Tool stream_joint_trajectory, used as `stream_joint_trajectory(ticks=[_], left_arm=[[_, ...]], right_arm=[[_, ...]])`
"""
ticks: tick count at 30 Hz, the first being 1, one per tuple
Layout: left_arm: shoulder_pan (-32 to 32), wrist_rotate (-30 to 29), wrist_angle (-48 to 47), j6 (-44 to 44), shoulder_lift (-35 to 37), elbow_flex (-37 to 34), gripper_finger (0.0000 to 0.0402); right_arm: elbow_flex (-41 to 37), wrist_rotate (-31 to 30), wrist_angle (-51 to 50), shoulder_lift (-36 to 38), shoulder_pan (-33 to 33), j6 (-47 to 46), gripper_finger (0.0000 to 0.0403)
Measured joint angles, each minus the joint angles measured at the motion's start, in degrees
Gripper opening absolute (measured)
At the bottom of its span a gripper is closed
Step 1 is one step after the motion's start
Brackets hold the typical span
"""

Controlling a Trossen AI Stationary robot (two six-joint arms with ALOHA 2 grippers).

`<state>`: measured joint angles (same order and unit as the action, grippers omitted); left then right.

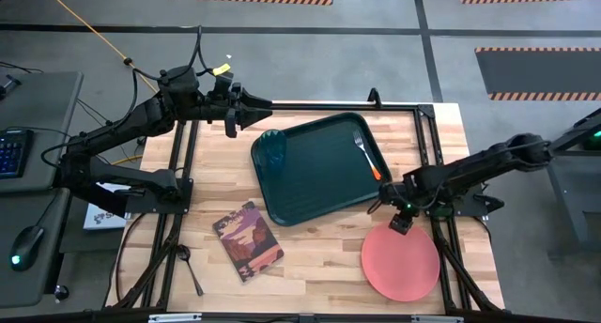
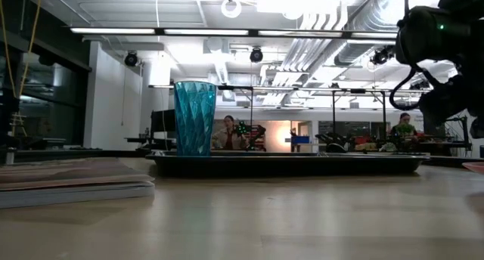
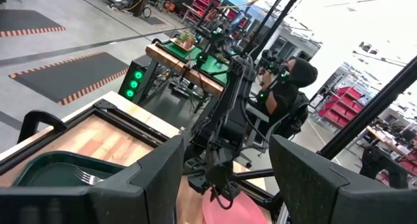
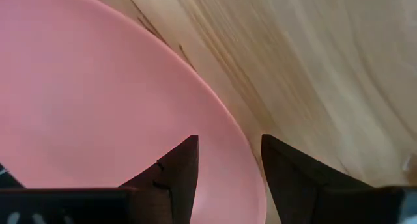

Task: Pick and place plate/cup/fork/spoon on tray
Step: Put the pink plate on the black tray

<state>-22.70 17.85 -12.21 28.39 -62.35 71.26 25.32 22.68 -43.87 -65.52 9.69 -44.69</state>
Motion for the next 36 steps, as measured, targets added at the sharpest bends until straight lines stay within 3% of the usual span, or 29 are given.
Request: stream_joint_trajectory(ticks=[9, 16, 21, 26, 31, 36], left_arm=[[0.00, 0.00, 0.00, -0.07, 0.00, 0.00, 0.0216], [0.00, 0.00, 0.00, -0.05, 0.00, 0.00, 0.0216], [-0.01, 0.00, 0.00, 0.05, -0.01, 0.00, 0.0216], [-0.02, 0.00, 0.00, 0.07, 0.00, 0.00, 0.0216], [0.00, 0.00, 0.00, 0.54, 0.00, 0.00, 0.0216], [-0.01, 0.00, 0.00, 0.53, -0.01, 0.00, 0.0216]], right_arm=[[0.11, 0.76, 5.14, -4.54, 0.96, -1.46, 0.0144], [0.15, 3.33, 5.02, -4.52, 1.05, 2.26, 0.0018], [0.11, 7.70, 5.62, -4.23, 0.92, 4.57, 0.0010], [0.05, 19.34, 9.57, -0.17, -0.26, 7.41, 0.0002], [0.00, 28.10, 17.77, 6.93, -2.37, 3.52, 0.0001], [0.00, 28.42, 30.78, 12.52, -5.91, -4.53, 0.0000]])
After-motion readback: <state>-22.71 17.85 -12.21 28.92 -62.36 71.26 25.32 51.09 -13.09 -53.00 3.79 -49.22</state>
